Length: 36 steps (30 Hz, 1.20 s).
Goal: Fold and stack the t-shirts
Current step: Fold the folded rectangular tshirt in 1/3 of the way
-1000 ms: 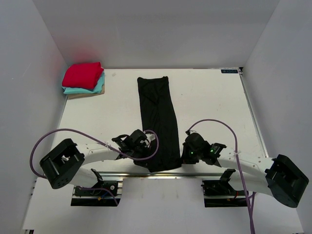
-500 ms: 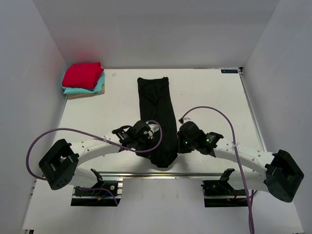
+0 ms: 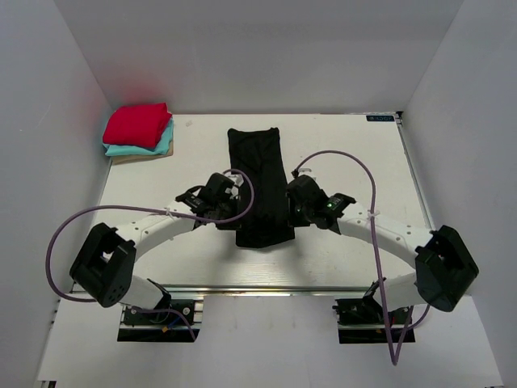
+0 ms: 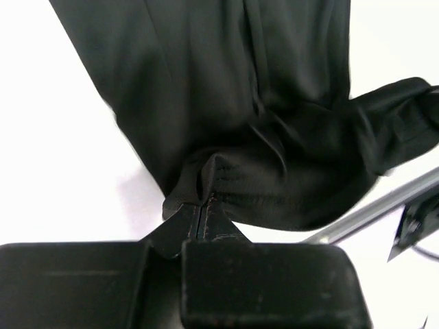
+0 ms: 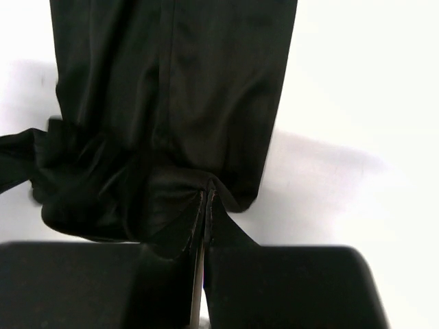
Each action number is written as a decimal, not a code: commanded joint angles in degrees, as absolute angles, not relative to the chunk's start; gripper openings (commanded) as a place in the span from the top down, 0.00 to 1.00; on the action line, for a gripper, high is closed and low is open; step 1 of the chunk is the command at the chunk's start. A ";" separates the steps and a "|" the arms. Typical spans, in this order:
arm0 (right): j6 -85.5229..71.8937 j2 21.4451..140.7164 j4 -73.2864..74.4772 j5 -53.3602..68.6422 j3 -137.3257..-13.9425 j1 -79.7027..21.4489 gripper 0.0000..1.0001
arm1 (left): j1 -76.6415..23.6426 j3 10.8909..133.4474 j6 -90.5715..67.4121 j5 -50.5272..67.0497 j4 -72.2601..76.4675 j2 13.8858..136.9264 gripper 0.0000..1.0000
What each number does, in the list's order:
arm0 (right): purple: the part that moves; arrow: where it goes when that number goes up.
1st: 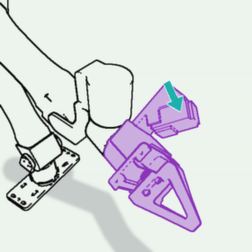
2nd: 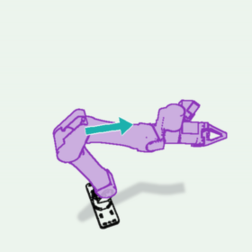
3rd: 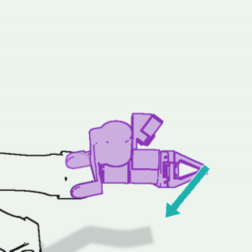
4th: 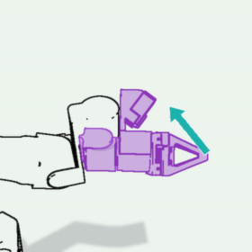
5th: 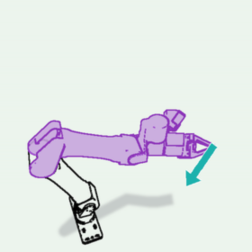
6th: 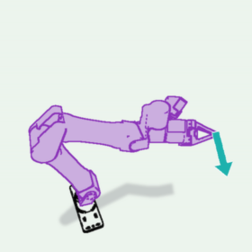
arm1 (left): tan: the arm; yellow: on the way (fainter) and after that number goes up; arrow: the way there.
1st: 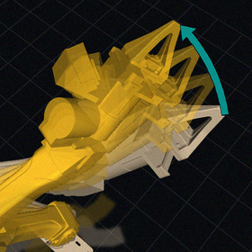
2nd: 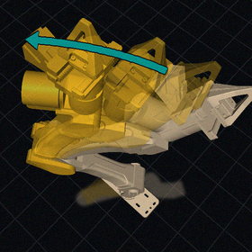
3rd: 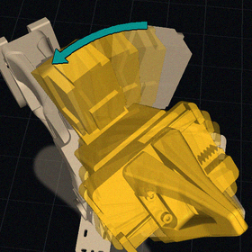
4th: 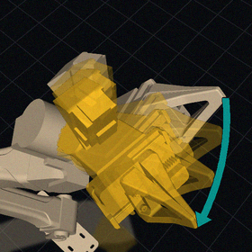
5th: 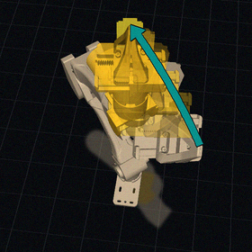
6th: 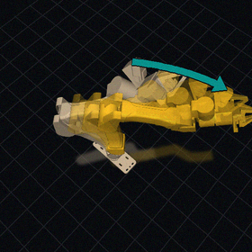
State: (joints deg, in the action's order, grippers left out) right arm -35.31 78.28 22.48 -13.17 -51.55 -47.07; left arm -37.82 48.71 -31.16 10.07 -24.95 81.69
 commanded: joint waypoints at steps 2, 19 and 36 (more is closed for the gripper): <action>-31.56 81.73 19.07 -16.34 -56.68 -44.74 1.00 | -35.24 54.92 -28.75 11.08 -20.29 83.22 1.00; -19.78 97.98 17.23 -13.02 -76.80 -34.55 1.00 | -24.61 68.47 -26.02 10.36 -20.74 95.35 1.00; -18.28 108.80 11.51 -2.03 -83.22 -27.16 1.00 | -19.16 73.56 -25.49 15.64 -11.33 105.99 1.00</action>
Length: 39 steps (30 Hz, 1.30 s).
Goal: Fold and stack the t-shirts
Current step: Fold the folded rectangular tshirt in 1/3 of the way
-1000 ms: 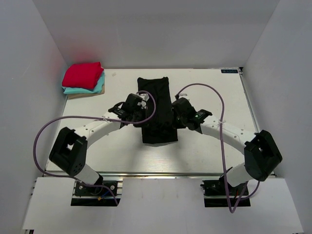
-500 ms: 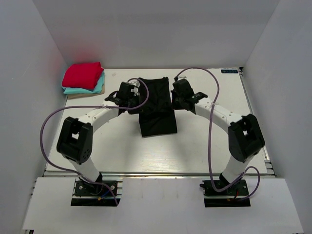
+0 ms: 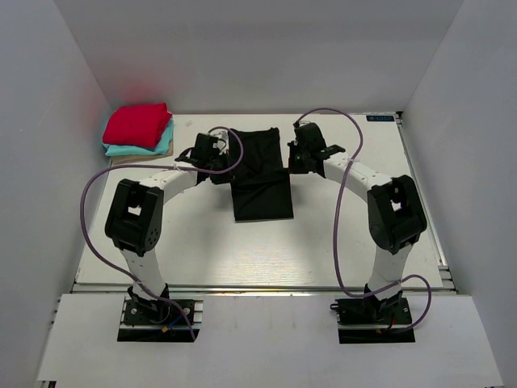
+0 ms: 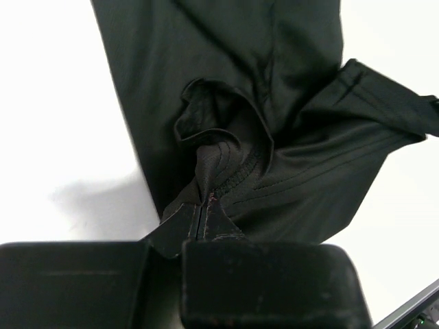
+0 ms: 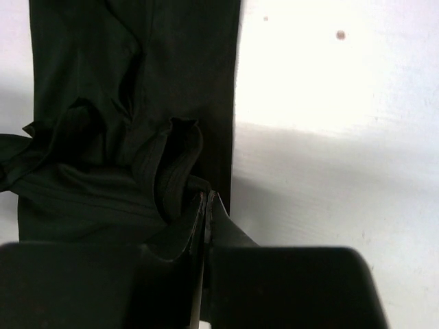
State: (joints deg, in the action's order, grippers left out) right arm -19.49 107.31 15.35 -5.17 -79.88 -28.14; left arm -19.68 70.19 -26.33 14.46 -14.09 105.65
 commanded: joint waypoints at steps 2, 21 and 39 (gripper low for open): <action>-17.05 110.38 11.51 -1.41 -84.02 -27.16 1.00 | -18.55 74.35 -25.49 15.64 -10.82 106.52 1.00; -16.44 121.82 7.98 6.41 -99.93 -20.92 0.27 | -12.04 91.48 -30.59 16.34 -7.47 117.07 0.01; -9.58 110.29 7.65 25.32 -80.07 -30.58 0.10 | -13.18 50.29 -26.81 18.46 -10.45 80.26 0.01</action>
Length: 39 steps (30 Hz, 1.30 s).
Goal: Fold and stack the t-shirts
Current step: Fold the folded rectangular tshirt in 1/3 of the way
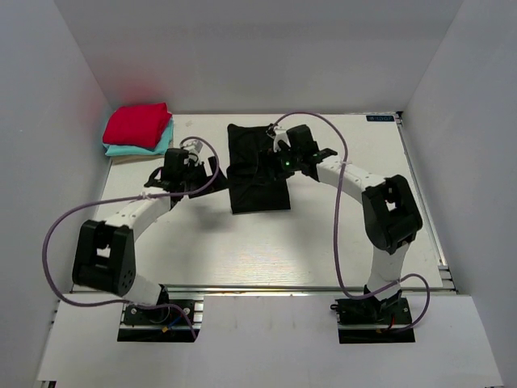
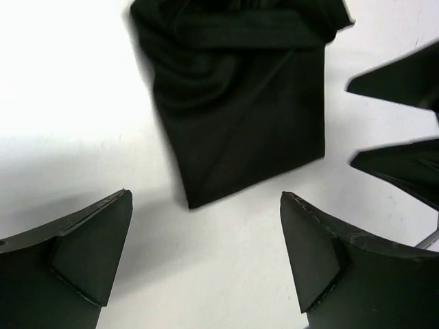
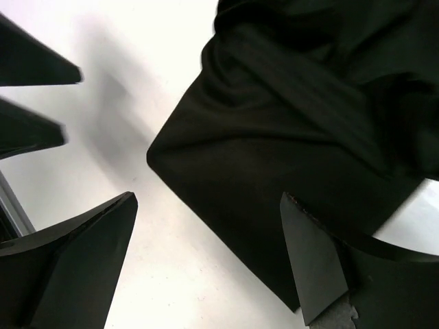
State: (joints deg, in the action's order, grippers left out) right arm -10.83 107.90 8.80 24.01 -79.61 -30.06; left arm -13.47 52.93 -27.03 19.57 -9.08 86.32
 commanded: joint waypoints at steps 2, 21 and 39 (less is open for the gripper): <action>-9.93 112.14 7.38 24.35 -80.68 -31.55 0.10 | -13.18 46.51 -26.81 16.45 -12.56 77.27 0.01; -10.99 124.89 2.55 12.39 -95.53 -31.55 0.10 | -13.18 37.61 -26.89 12.48 -16.88 65.48 0.01; -13.79 119.81 3.25 5.29 -97.18 -30.15 0.10 | -13.18 40.61 -24.52 21.08 -12.84 73.56 0.01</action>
